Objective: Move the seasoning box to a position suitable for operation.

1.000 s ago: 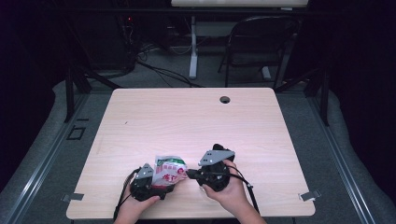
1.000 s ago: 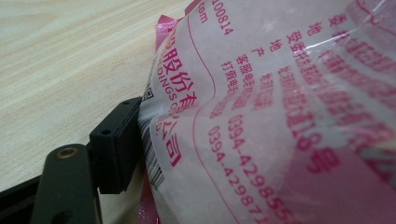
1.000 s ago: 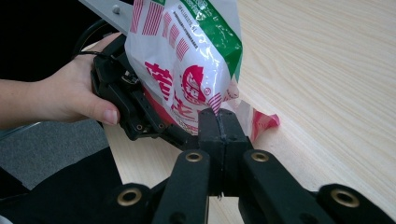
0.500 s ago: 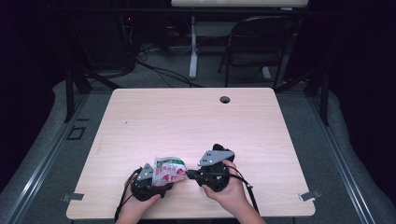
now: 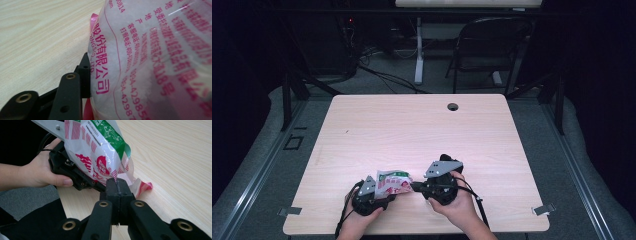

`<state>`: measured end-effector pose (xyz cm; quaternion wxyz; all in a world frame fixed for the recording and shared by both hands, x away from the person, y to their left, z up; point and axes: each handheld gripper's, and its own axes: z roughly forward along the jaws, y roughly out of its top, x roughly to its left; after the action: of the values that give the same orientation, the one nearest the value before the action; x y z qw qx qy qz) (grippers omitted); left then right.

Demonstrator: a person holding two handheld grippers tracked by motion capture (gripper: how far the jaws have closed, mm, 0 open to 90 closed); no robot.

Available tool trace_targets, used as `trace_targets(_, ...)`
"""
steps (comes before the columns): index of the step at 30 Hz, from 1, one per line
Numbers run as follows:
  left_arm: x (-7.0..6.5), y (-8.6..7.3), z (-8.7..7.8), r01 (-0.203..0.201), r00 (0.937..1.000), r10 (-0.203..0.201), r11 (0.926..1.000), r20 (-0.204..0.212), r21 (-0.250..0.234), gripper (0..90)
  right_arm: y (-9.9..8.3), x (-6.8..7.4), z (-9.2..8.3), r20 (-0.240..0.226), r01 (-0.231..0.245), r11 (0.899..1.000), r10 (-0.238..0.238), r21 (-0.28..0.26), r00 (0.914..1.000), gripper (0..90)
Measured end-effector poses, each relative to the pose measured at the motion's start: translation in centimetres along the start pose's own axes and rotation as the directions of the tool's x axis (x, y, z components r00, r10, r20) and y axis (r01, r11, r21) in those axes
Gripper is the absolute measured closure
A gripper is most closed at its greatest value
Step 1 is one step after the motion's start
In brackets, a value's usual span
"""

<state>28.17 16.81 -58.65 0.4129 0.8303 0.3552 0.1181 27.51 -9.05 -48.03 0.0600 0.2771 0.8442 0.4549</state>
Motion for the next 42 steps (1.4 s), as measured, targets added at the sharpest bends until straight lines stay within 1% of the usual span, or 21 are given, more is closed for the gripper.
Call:
trace_targets(5,-0.1,0.1,-0.1,-0.011,0.9999,0.011,0.9999,-0.006,0.001,59.4,0.0,-0.1,-0.1,-0.002,0.005,1.0,-0.005,0.003,1.0,90.0)
trace_targets(6,-0.2,0.2,-0.2,-0.023,0.9996,0.023,0.9997,-0.018,0.007,59.8,0.0,-0.1,-0.2,-0.004,-0.001,1.0,0.001,0.002,1.0,89.7)
trace_targets(7,-0.2,0.2,-0.3,-0.023,0.9996,0.023,0.9997,-0.018,0.004,59.8,0.0,-0.1,-0.2,-0.004,-0.001,1.0,0.001,0.002,1.0,89.7)
trace_targets(10,-0.2,0.4,-0.5,-0.044,0.9986,0.044,0.999,-0.028,-0.001,60.1,-0.1,-0.1,-0.3,-0.011,-0.005,1.0,0.005,-0.006,0.9999,87.7)
trace_targets(12,-0.2,0.5,-0.7,-0.036,0.9988,0.036,0.9993,-0.033,-0.008,60.2,0.0,-0.1,-0.5,-0.017,-0.008,1.0,0.008,-0.011,0.9998,86.1)
trace_targets(13,-0.2,0.5,-0.8,-0.046,0.9981,0.046,0.9989,-0.041,-0.009,60.2,0.0,-0.2,-0.6,-0.025,-0.012,1.0,0.011,-0.016,0.9996,84.8)
trace_targets(14,-0.2,0.6,-0.8,-0.045,0.998,0.045,0.9989,-0.045,-0.012,60.2,0.0,-0.2,-0.6,-0.025,-0.012,1.0,0.011,-0.016,0.9996,84.8)
trace_targets(16,-0.2,0.7,-0.9,-0.062,0.9963,0.061,0.998,-0.06,-0.011,60.3,0.0,-0.2,-0.7,-0.027,-0.009,1.0,0.009,-0.014,0.9996,84.1)
trace_targets(18,-0.3,0.8,-1.1,-0.074,0.9945,0.072,0.9971,-0.076,-0.018,60.3,-0.1,-0.2,-0.8,-0.029,-0.01,1.0,0.01,-0.015,0.9995,81.4)
trace_targets(20,-0.3,0.9,-1.3,-0.086,0.993,0.085,0.9961,-0.082,-0.017,60.4,-0.1,-0.2,-0.8,-0.03,-0.008,1.0,0.007,-0.016,0.9995,79.9)
trace_targets(21,-0.4,1.0,-1.3,-0.082,0.9931,0.08,0.9963,-0.086,-0.026,60.4,-0.1,-0.2,-0.9,-0.032,-0.007,1.0,0.006,-0.017,0.9995,79.4)
trace_targets(25,-0.5,1.2,-1.7,-0.109,0.9874,0.105,0.9936,-0.118,-0.027,60.5,-0.1,-0.1,-1.0,-0.033,0.001,1.0,-0.002,-0.011,0.9995,76.8)
trace_targets(30,-0.6,1.6,-2.2,-0.135,0.9812,0.129,0.9904,-0.143,-0.03,60.5,0.0,-0.2,-1.6,-0.039,-0.002,1.0,0.002,-0.022,0.9992,73.8)
trace_targets(32,-0.6,1.9,-2.4,-0.154,0.9766,0.148,0.9878,-0.156,-0.024,60.5,0.1,-0.2,-2.0,-0.04,0.002,1.0,-0.003,-0.024,0.9992,73.1)
trace_targets(35,-0.5,2.2,-2.8,-0.185,0.9671,0.179,0.9827,-0.181,-0.016,60.5,0.1,-0.3,-2.6,-0.034,0.009,1.0,-0.009,-0.025,0.9994,72.0)
trace_targets(36,-0.5,2.3,-3.0,-0.188,0.9657,0.181,0.982,-0.186,-0.02,60.5,0.1,-0.4,-2.9,-0.03,0.007,1.0,-0.008,-0.029,0.9995,71.8)
trace_targets(38,-0.3,2.6,-3.3,-0.204,0.9603,0.196,0.9788,-0.199,-0.02,60.5,-0.1,-0.6,-3.6,-0.023,-0.003,0.999,0.002,-0.05,0.9997,71.8)
trace_targets(40,-0.4,2.9,-3.6,-0.216,0.9548,0.205,0.9758,-0.215,-0.031,60.5,-0.2,-0.8,-4.1,-0.014,-0.014,0.998,0.013,-0.063,0.9998,71.8)
trace_targets(42,-0.4,3.4,-3.7,-0.238,0.9473,0.224,0.9708,-0.229,-0.033,60.5,-0.4,-1.1,-4.6,-0.001,-0.023,0.997,0.023,-0.074,0.9997,71.9)
